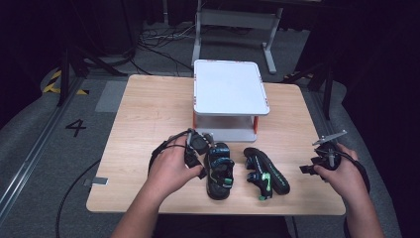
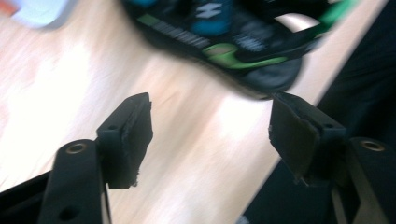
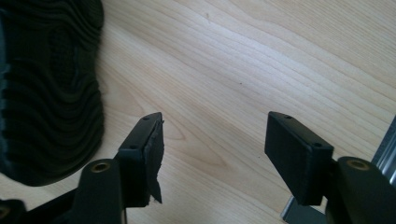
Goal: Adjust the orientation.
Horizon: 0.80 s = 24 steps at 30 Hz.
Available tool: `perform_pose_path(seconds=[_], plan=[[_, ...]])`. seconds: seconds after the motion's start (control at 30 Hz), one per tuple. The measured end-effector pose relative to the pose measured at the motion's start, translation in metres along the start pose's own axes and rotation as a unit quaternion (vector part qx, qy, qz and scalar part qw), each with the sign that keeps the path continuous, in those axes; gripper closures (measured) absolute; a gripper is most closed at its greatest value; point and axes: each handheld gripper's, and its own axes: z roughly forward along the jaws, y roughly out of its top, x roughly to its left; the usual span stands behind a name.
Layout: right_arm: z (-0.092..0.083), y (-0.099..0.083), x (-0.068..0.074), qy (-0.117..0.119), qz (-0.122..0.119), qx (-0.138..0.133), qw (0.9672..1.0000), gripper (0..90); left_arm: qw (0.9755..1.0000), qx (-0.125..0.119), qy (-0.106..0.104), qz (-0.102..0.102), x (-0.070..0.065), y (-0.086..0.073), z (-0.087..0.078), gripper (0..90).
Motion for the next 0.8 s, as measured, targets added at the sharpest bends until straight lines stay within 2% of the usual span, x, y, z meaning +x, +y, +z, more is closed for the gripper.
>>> perform_pose_path(seconds=[0.03, 0.1, 0.13, 0.2, 0.3, 0.33, 0.4, 0.47, 0.57, 0.6, 0.67, 0.8], plan=[[-0.001, 0.0, 0.0, 0.004, 0.0, -0.002, 1.0, 40.8, 0.9999, 0.0, 0.014, -0.007, 0.006, -0.003, 0.001, 30.3], [-0.002, -0.001, 0.003, 0.01, 0.005, -0.01, 0.9999, 42.3, 0.9995, 0.004, 0.028, -0.015, 0.015, -0.008, 0.003, 28.4], [-0.003, -0.001, 0.005, 0.013, 0.005, -0.013, 0.9998, 43.3, 0.9995, 0.004, 0.028, -0.015, 0.015, -0.008, 0.003, 28.0], [-0.004, -0.001, 0.007, 0.019, 0.01, -0.028, 0.9994, 44.2, 0.9991, -0.005, 0.031, -0.027, 0.027, -0.017, 0.006, 27.8], [-0.006, 0.0, 0.012, 0.013, -0.004, -0.039, 0.9992, 43.8, 0.999, -0.007, 0.031, -0.033, 0.034, -0.024, 0.007, 27.1], [-0.007, 0.0, 0.014, 0.013, -0.003, -0.041, 0.9991, 43.5, 0.9984, -0.006, 0.033, -0.045, 0.041, -0.031, 0.009, 27.1], [-0.008, 0.0, 0.015, 0.016, -0.005, -0.044, 0.9989, 42.6, 0.998, -0.002, 0.036, -0.052, 0.045, -0.035, 0.011, 27.0], [-0.01, 0.002, 0.021, 0.028, 0.011, -0.04, 0.9988, 42.8, 0.9963, 0.005, 0.047, -0.071, 0.054, -0.045, 0.015, 26.6], [-0.011, 0.004, 0.025, 0.02, -0.002, -0.04, 0.999, 39.0, 0.995, 0.011, 0.055, -0.082, 0.058, -0.052, 0.019, 23.5], [-0.011, 0.005, 0.028, 0.02, 0.0, -0.037, 0.9991, 38.9, 0.9949, 0.016, 0.055, -0.083, 0.059, -0.055, 0.02, 23.1], [-0.011, 0.008, 0.035, 0.022, 0.0, -0.035, 0.9991, 38.0, 0.9947, 0.016, 0.054, -0.086, 0.061, -0.059, 0.021, 25.4], [-0.016, 0.015, 0.051, 0.025, -0.02, -0.048, 0.9984, 37.9, 0.9942, 0.012, 0.058, -0.09, 0.059, -0.063, 0.02, 25.2]])
